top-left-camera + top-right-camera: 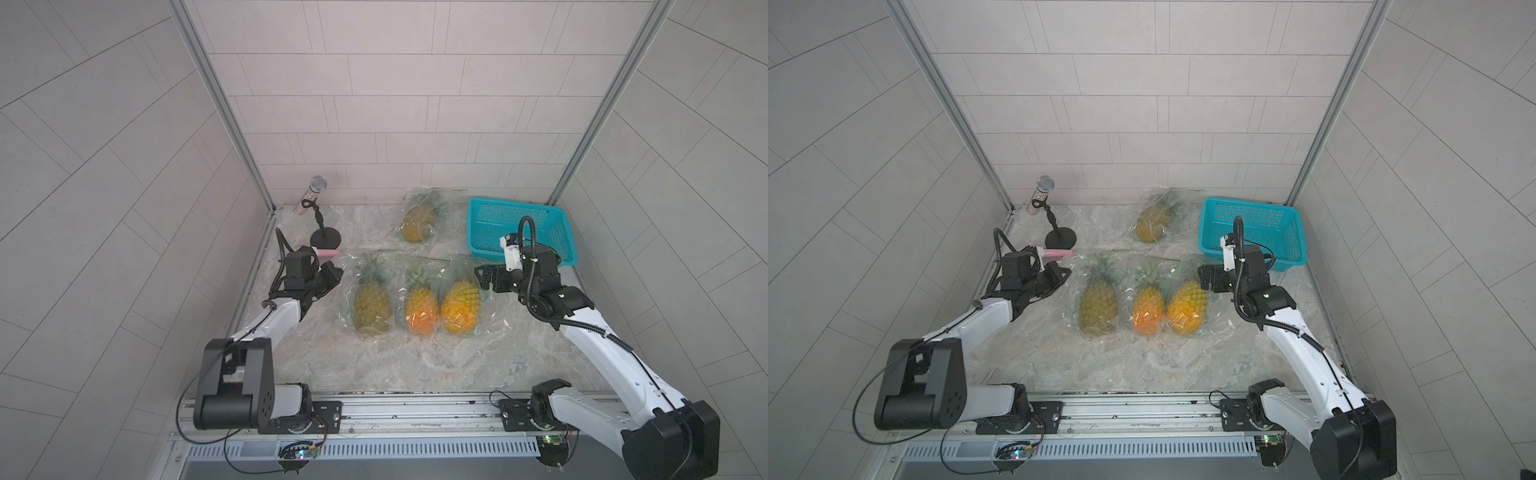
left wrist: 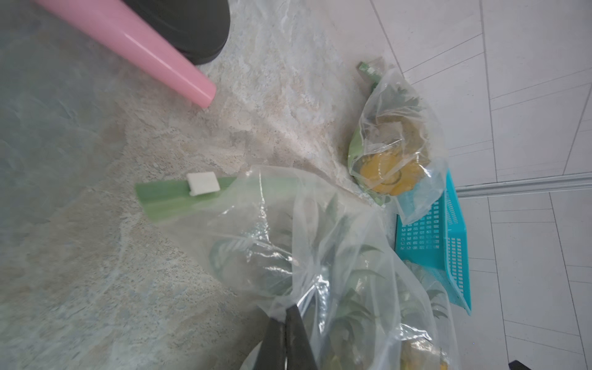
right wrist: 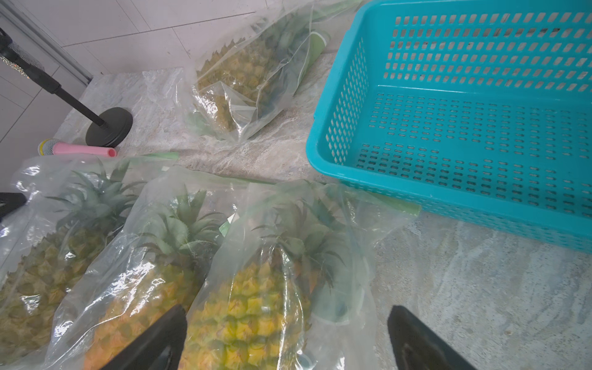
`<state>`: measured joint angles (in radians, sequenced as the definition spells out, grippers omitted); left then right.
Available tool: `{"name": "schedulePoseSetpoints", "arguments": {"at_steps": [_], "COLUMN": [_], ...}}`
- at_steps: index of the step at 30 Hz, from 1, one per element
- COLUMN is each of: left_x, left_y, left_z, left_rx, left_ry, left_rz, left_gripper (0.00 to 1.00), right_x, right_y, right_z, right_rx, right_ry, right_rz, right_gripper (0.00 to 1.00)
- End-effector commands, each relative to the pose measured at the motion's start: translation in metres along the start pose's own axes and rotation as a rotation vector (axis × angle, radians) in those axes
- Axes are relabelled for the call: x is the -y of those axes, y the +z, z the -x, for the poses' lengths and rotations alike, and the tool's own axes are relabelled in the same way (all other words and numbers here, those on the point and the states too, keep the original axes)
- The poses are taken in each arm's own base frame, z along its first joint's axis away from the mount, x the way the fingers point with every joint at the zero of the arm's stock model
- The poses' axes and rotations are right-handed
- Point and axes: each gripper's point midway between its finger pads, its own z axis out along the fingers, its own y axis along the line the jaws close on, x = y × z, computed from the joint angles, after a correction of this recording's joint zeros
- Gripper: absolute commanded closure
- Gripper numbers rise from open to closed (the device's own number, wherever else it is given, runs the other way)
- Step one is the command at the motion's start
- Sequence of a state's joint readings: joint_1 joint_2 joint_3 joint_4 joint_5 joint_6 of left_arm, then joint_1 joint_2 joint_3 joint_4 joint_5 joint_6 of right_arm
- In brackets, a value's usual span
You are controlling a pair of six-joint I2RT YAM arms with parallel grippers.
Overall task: Open the zip-top bag and take out the pineapple
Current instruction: Adjust the zipper food storage bag at the center of the board.
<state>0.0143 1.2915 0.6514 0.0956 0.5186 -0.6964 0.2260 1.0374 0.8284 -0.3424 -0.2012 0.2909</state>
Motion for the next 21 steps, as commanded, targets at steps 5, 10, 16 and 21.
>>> {"name": "schedulePoseSetpoints", "arguments": {"at_steps": [5, 10, 16, 21], "left_x": [0.058, 0.097, 0.142, 0.177], "left_y": [-0.047, -0.065, -0.072, -0.079], "left_z": [0.012, 0.012, 0.009, 0.008], "left_rx": [0.036, 0.012, 0.001, -0.011], "left_ry": [0.189, 0.298, 0.439, 0.559], "left_rz": [-0.075, -0.151, -0.229, -0.299], "left_gripper": [1.00, 1.00, 1.00, 1.00], "right_x": [-0.041, -0.073, -0.092, -0.112], "right_y": [-0.011, -0.017, -0.017, -0.017], "right_z": [0.023, 0.030, 0.042, 0.049], "right_rx": [0.074, 0.109, 0.112, 0.086], "right_ry": [-0.118, -0.154, -0.196, -0.258], "right_rz": [0.120, 0.268, 0.356, 0.459], "right_gripper": [0.00, 0.01, 0.03, 0.03]}}
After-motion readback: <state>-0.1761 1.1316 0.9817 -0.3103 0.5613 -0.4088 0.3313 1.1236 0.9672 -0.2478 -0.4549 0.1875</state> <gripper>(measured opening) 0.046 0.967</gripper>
